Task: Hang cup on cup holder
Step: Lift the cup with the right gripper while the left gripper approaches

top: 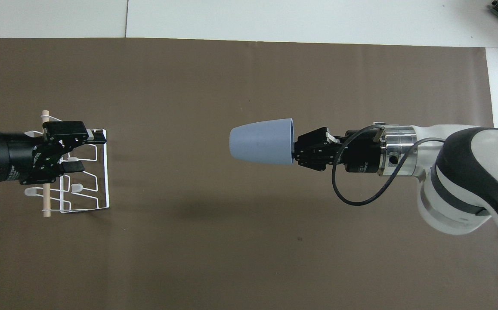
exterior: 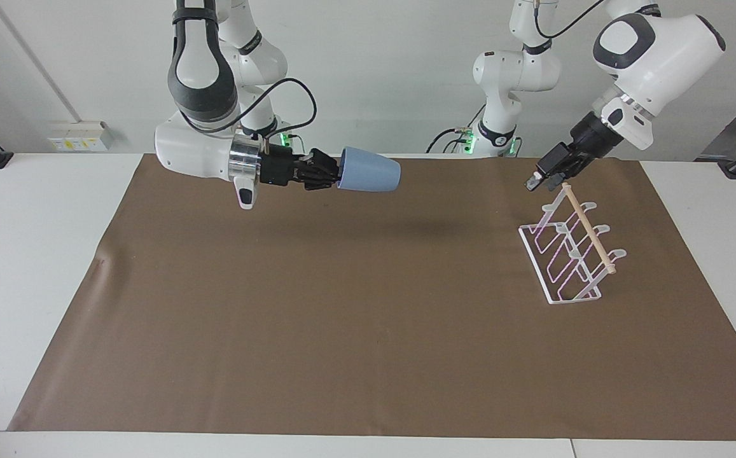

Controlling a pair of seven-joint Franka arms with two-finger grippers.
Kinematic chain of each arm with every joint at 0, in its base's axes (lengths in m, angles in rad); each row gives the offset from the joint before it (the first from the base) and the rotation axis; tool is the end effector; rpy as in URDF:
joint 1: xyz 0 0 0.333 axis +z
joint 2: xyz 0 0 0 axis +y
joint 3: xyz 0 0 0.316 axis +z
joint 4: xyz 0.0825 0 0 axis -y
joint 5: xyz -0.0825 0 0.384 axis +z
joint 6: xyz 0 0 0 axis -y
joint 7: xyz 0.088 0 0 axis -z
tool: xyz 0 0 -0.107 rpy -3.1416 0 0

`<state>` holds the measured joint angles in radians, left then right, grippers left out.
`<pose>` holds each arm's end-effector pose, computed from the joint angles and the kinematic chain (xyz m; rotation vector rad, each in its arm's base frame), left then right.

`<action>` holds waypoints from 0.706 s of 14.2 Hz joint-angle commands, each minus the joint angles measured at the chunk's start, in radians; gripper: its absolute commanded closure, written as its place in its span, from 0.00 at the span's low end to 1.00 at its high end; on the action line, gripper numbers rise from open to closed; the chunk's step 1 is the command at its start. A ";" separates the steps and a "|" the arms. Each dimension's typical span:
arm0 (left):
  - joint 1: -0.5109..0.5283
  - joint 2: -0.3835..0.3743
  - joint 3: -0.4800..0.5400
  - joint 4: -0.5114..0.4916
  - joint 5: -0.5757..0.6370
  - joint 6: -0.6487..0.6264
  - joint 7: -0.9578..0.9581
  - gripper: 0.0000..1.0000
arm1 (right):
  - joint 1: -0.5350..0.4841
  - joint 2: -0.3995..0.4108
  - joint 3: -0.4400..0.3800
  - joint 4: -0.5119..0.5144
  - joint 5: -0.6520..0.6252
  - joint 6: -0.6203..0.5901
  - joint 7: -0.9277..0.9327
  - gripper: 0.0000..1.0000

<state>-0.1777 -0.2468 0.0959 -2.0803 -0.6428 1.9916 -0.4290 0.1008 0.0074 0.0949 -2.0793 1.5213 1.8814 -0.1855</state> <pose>0.4978 -0.0741 0.5599 2.3954 0.7021 -0.0201 0.5338 0.1821 0.4701 -1.7391 0.3098 0.1775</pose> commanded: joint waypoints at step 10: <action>-0.331 -0.060 -0.143 -0.217 -0.383 0.636 -0.517 0.00 | 0.120 -0.024 0.000 -0.054 0.128 0.150 -0.023 1.00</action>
<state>-0.4444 -0.2842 -0.0625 -2.2545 -0.9513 2.5361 -0.9327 0.2141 0.0064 0.0947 -2.1078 1.6162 2.0141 -0.1855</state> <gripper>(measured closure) 0.000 0.956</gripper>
